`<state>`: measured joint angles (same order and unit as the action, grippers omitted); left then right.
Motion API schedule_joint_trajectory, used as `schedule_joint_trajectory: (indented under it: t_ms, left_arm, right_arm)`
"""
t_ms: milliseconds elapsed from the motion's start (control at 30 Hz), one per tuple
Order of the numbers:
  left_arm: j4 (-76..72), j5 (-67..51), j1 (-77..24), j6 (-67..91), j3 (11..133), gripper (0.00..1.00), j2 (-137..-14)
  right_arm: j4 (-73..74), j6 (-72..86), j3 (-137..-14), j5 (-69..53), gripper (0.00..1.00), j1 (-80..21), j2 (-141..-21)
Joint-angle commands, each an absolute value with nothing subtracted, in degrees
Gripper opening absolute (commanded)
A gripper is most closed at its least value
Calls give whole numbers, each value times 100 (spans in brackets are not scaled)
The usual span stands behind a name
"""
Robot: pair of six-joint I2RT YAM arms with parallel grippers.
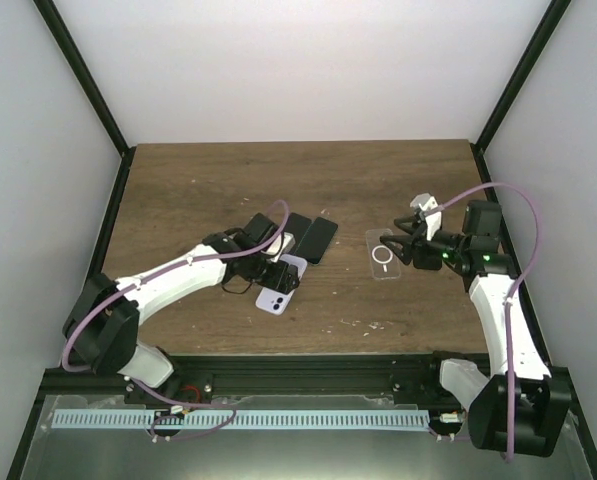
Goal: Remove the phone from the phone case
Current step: Pick up the phone at the center of the board.
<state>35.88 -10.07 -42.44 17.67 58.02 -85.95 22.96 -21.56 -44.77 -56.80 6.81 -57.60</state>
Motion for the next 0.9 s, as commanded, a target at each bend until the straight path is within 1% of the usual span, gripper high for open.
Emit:
schedule_joint_trajectory:
  t_ms: [0, 133, 233, 333, 400, 533, 633, 867]
  left_arm:
    - [3777, -1977, -4258, 1537, 6178, 57, -8322]
    - [3839, -2607, -4256, 1308, 6138, 54, -8205]
    - [3726, -2912, -4257, 1266, 6045, 54, -8165]
    - [3670, -3398, -4260, 1205, 6012, 54, -8242]
    - [3585, -3660, -4260, 1230, 5989, 54, -8282]
    - [3565, -4058, -4259, 1212, 6055, 54, -8406]
    - [3569, -4221, -4260, 1189, 6098, 54, -8482]
    - [3576, -4462, -4261, 1154, 6136, 53, -8584]
  right_arm:
    - [3564, -4111, -5084, -5504, 64, 169, -5810]
    - [4214, -5195, -5438, -4430, 63, -913, -5687]
    - [4668, -5906, -5641, -4088, 63, -1572, -5613]
    - [4685, -5965, -5716, -3526, 63, -2369, -5668]
    - [4623, -5935, -5669, -2900, 61, -3022, -5770]
    - [4335, -5917, -5487, -1399, 54, -4272, -6023]
    - [4210, -5971, -5565, -1066, 50, -4554, -6279]
    - [4157, -6331, -5506, -674, 49, -5028, -6559]
